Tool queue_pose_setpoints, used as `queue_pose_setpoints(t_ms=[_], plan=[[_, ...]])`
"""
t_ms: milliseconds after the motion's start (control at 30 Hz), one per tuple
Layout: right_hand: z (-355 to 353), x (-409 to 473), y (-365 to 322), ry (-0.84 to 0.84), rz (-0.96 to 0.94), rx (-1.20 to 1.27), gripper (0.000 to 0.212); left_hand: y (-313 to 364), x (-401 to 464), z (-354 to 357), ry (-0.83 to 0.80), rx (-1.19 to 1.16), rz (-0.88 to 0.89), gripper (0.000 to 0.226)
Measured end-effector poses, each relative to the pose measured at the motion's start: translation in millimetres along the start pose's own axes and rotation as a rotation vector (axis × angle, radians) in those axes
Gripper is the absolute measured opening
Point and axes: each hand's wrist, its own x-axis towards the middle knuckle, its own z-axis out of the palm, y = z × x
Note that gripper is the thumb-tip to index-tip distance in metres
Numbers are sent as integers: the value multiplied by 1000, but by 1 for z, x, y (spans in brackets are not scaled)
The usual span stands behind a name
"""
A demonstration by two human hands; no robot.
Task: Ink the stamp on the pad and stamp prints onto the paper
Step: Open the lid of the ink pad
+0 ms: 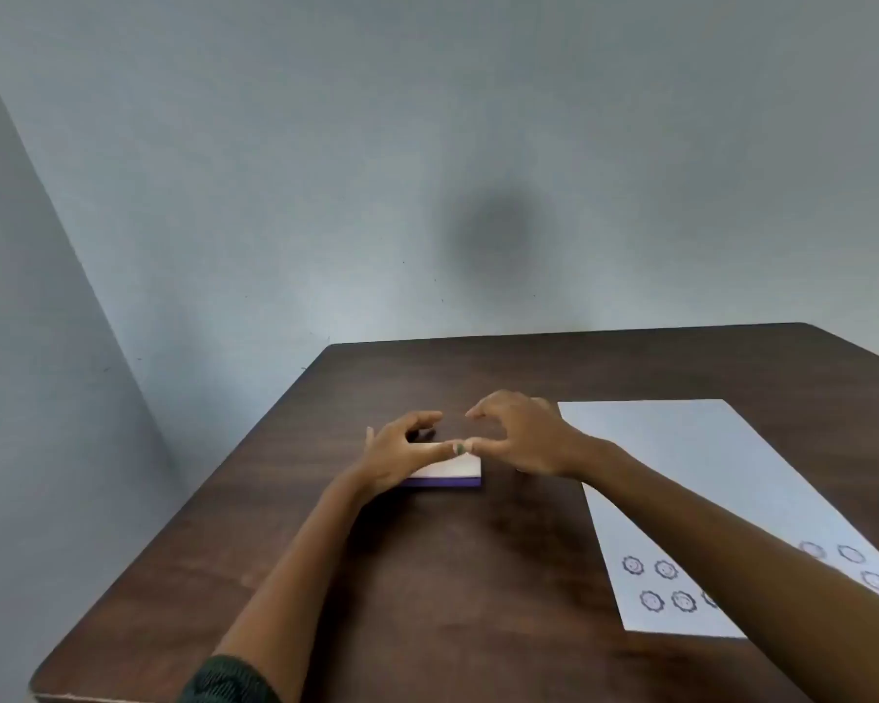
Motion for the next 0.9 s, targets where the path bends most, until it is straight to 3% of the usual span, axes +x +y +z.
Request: queue_pose_setpoints(t_ms=[233,367,533,900], plan=[[1,19,5,-278,0,91,70,-8,-9,-22,-187,160,-71,103],[5,28,8,-343,-8,105,75,-17,-9,-29,-173,251,-82,92],[11,31,10,-343,-21,100,69,-17,-9,-31,-159,187,-79,73],[9,26,15,-270,5,94,57,-13,-12,-30,-145,215,-95,75]])
